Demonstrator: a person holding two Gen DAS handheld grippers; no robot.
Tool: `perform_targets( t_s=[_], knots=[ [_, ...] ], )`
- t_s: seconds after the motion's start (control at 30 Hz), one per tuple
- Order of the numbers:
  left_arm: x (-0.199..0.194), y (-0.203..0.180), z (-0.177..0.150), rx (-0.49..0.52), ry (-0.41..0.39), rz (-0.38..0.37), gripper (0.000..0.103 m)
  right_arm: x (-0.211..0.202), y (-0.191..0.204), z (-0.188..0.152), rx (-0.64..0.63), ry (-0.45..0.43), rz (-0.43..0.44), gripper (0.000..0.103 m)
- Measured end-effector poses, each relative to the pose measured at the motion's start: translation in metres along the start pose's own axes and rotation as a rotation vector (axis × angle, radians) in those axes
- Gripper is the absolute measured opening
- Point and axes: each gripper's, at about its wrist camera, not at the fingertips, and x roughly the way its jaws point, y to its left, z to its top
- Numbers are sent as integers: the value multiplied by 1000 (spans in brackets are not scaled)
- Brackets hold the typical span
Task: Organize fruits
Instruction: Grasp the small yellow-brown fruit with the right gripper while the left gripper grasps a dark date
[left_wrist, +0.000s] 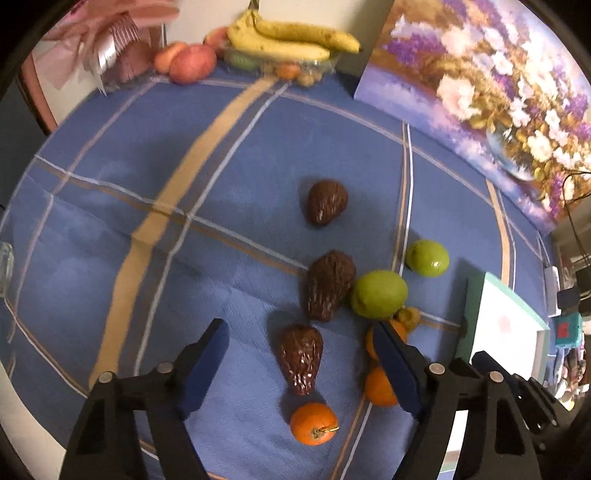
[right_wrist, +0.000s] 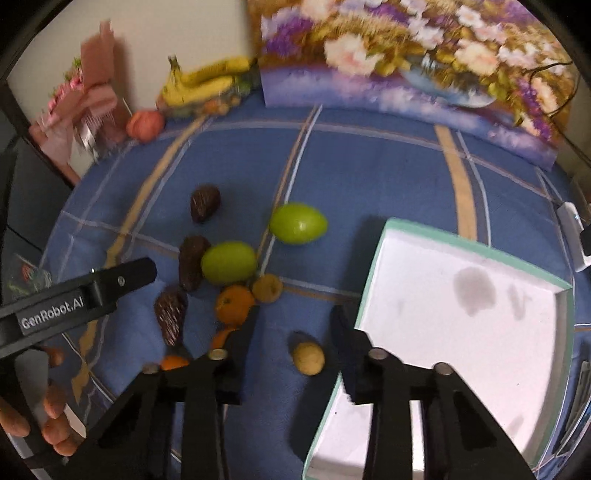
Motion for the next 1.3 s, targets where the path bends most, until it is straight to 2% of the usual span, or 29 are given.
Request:
perform_targets(
  t_s=[0.07,0.2,0.33,0.4,0.43,1.1,1.3],
  knots=[
    [7,0,-3,-1,25,1,73,6,0,-2,-6,23,-7,28],
    [18,3,-6,-5,69,7,59,16,3,-7,-29,62,-41,26],
    [25,5,-9,-10,92,1,49,25,5,-10,-47,94,-78,22],
    [28,4,-10,-13,100,-5,37,29,5,-13,-52,107,-85,22],
    [29,4,-11,-14,104,-9,34,30,5,-13,-51,108,-74,22],
    [28,6,-10,-21,102,-11,33,32,12,-19,-83,98,-88,22],
    [14,6,-7,-30,57,-17,32,29,12,-19,-85,89,-86,21]
  ],
)
